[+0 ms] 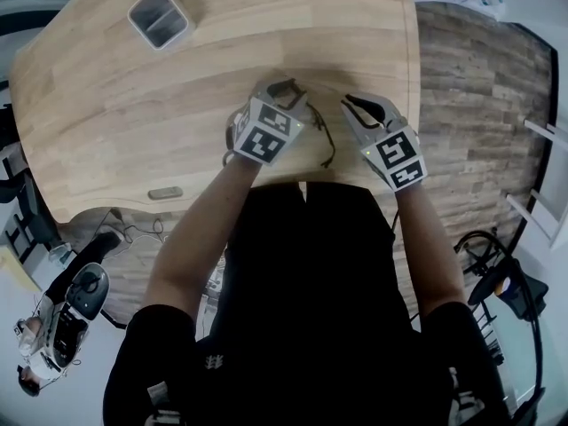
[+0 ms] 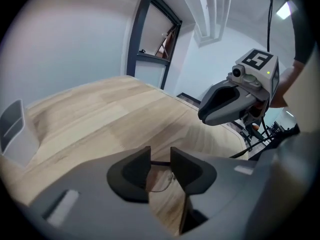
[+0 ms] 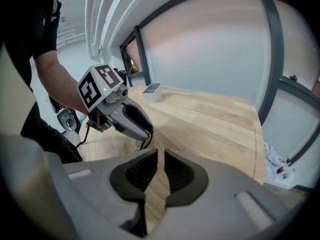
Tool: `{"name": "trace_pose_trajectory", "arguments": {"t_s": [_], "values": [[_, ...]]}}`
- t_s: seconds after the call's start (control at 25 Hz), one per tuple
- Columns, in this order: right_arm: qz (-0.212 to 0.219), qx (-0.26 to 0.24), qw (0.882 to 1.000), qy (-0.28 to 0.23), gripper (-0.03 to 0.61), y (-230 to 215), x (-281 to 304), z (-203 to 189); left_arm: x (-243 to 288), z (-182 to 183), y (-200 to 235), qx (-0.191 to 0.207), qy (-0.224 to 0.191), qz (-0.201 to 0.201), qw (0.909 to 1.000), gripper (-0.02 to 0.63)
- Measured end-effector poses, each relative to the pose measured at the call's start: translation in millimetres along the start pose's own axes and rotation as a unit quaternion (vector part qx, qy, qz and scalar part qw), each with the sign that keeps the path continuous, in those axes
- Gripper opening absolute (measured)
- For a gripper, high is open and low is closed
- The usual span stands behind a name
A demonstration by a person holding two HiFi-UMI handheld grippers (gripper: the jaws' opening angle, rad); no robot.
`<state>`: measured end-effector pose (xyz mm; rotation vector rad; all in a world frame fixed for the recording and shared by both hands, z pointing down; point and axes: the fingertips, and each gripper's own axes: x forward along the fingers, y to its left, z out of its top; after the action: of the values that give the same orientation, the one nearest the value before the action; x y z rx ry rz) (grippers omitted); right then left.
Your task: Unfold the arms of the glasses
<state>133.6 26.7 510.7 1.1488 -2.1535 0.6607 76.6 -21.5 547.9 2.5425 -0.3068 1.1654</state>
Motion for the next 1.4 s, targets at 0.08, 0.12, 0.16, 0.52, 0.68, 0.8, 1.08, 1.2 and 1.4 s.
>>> {"name": "trace_pose_trajectory", "arguments": {"t_s": [0.08, 0.12, 0.16, 0.52, 0.68, 0.8, 1.08, 1.2, 1.4], "values": [[-0.002, 0.001, 1.0, -0.001, 0.035, 0, -4, -3, 3, 2, -3, 0.003, 0.003, -0.004, 1.0, 0.132], [-0.003, 0.003, 1.0, -0.001, 0.035, -1, -5, -6, 5, 1, -3, 0.002, 0.006, -0.005, 1.0, 0.132], [-0.005, 0.006, 1.0, 0.0, 0.035, -2, -7, -9, 7, -1, -3, 0.0, 0.01, -0.003, 0.9999, 0.132], [-0.004, 0.014, 1.0, -0.002, 0.035, -2, -16, -22, -5, -18, 9, -0.044, 0.019, 0.05, 0.9976, 0.126], [0.005, 0.006, 1.0, -0.003, 0.035, 2, -13, -18, -21, -43, 14, -0.082, 0.034, 0.08, 0.9928, 0.126], [0.014, -0.008, 1.0, -0.005, 0.035, 9, -9, -10, -33, -62, 12, -0.102, 0.035, 0.093, 0.9898, 0.124], [0.035, -0.04, 0.999, -0.004, 0.035, 26, -3, 3, -54, -93, -5, -0.133, 0.03, 0.106, 0.9849, 0.126], [0.04, -0.051, 0.998, -0.006, 0.035, 31, -2, 8, -62, -94, -12, -0.126, 0.016, 0.107, 0.9861, 0.126], [0.031, -0.055, 0.998, -0.017, 0.035, 29, -7, 16, -67, -75, -33, 0.003, -0.008, 0.075, 0.9972, 0.124]]}}
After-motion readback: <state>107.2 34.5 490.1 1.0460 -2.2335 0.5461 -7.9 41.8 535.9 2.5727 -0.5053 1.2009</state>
